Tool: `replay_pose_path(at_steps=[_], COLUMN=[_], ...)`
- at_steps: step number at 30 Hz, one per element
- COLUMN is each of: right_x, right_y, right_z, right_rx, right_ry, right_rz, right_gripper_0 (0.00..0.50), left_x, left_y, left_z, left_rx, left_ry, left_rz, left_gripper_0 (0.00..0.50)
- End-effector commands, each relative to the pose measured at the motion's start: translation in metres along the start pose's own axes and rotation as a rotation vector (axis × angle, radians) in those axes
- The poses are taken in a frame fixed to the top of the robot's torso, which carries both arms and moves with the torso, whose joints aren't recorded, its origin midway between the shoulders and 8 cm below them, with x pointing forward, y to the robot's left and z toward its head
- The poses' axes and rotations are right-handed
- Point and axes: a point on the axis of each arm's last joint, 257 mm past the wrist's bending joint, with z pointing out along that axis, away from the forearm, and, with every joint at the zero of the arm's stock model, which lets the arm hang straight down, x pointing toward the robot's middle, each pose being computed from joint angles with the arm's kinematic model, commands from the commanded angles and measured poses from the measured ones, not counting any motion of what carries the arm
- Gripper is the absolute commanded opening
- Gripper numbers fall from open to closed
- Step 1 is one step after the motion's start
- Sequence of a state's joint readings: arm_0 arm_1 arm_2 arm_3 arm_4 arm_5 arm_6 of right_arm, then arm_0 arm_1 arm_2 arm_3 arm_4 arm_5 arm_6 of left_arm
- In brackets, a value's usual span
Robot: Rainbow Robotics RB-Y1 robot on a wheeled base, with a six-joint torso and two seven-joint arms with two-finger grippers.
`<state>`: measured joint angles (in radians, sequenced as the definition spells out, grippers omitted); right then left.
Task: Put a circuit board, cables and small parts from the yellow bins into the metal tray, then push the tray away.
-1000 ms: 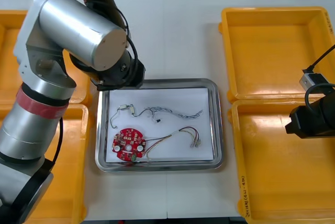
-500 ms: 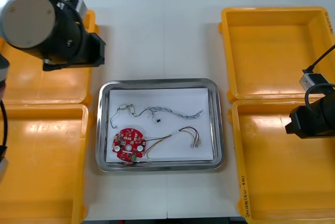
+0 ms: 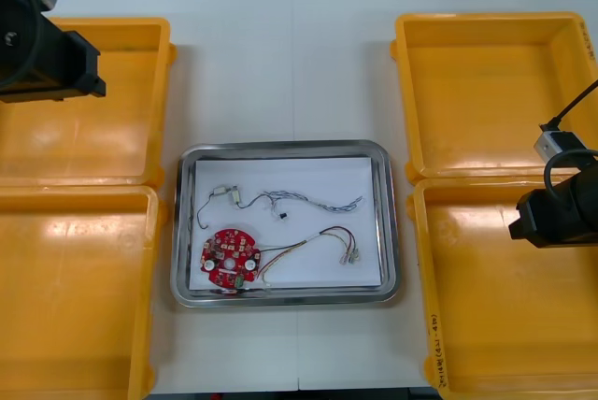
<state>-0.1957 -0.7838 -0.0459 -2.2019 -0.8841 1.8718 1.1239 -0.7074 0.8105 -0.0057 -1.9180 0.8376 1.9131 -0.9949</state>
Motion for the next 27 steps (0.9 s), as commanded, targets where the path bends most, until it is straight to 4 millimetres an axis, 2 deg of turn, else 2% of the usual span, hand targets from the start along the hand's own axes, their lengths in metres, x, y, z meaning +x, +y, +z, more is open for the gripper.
replay_pose_path(at_steps=[1, 7, 14, 20, 27], right_x=[-0.001, 0.000, 0.000, -0.001, 0.000], right_y=[0.001, 0.002, 0.001, 0.000, 0.003], right_z=[-0.007, -0.007, -0.007, -0.007, -0.007], right_rx=[-0.011, -0.013, -0.011, -0.007, -0.015], right_ry=[-0.024, -0.020, -0.019, -0.021, -0.018], right_rz=[0.049, 0.048, 0.048, 0.050, 0.030], right_gripper_0=[0.500, 0.500, 0.500, 0.500, 0.500], left_x=[-0.002, 0.011, 0.036, 0.057, 0.084], left_y=[0.043, 0.074, 0.107, 0.123, 0.120], left_z=[-0.013, -0.013, -0.011, -0.010, -0.006], left_rx=[-0.063, -0.084, -0.103, -0.121, -0.126], left_ry=[0.006, 0.021, 0.036, 0.050, 0.079], left_rz=[-0.097, -0.065, -0.008, 0.033, 0.076], left_gripper_0=[0.500, 0.500, 0.500, 0.500, 0.500])
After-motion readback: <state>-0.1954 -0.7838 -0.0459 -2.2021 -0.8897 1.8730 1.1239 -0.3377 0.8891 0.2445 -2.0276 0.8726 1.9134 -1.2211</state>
